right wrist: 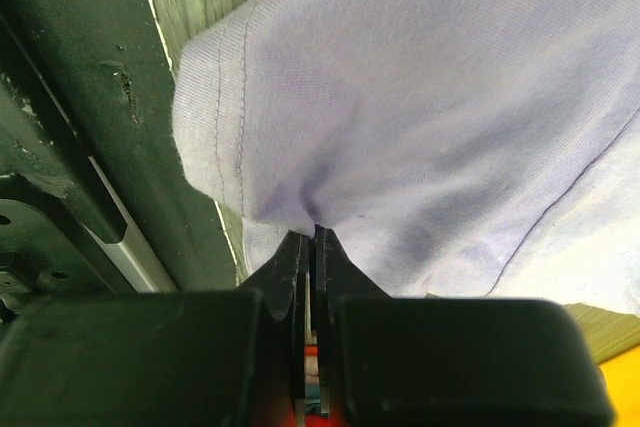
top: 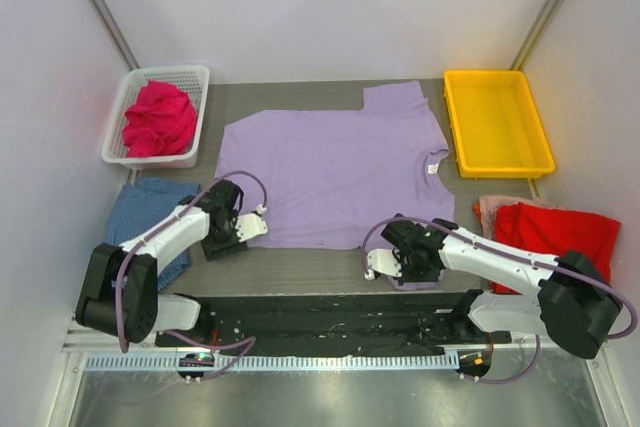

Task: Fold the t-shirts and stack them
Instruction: Grap the side of the flattened tshirt closest away from the robot with both arms

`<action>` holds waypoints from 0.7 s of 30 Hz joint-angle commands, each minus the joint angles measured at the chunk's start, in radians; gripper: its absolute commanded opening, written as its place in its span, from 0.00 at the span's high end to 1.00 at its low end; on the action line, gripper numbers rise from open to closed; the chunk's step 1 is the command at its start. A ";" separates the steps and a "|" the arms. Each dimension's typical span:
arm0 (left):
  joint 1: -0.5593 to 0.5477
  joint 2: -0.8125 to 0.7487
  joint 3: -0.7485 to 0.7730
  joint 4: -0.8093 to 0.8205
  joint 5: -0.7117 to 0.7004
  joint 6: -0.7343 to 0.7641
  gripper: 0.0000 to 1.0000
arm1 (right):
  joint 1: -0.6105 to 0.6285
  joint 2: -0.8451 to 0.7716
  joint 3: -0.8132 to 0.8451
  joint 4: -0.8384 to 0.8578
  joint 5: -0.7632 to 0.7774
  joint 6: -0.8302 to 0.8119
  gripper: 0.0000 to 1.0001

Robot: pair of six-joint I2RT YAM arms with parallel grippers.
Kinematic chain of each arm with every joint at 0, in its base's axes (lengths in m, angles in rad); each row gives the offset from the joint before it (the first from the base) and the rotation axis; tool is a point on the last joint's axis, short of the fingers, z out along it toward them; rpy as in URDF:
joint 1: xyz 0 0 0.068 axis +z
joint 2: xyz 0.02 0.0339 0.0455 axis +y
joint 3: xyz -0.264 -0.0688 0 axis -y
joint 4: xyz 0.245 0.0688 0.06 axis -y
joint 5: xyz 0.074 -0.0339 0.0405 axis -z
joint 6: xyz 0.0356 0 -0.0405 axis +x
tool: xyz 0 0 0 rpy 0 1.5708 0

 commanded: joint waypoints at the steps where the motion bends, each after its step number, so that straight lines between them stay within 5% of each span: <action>1: 0.019 0.038 0.055 0.016 0.037 0.023 0.47 | 0.005 -0.036 -0.004 0.015 0.017 0.009 0.99; 13: 0.033 0.044 0.052 0.006 0.051 0.014 1.00 | 0.005 -0.073 0.005 0.012 0.036 0.024 0.99; 21: 0.033 -0.037 0.094 -0.036 0.059 0.000 1.00 | 0.004 -0.127 0.099 -0.042 0.069 0.043 0.99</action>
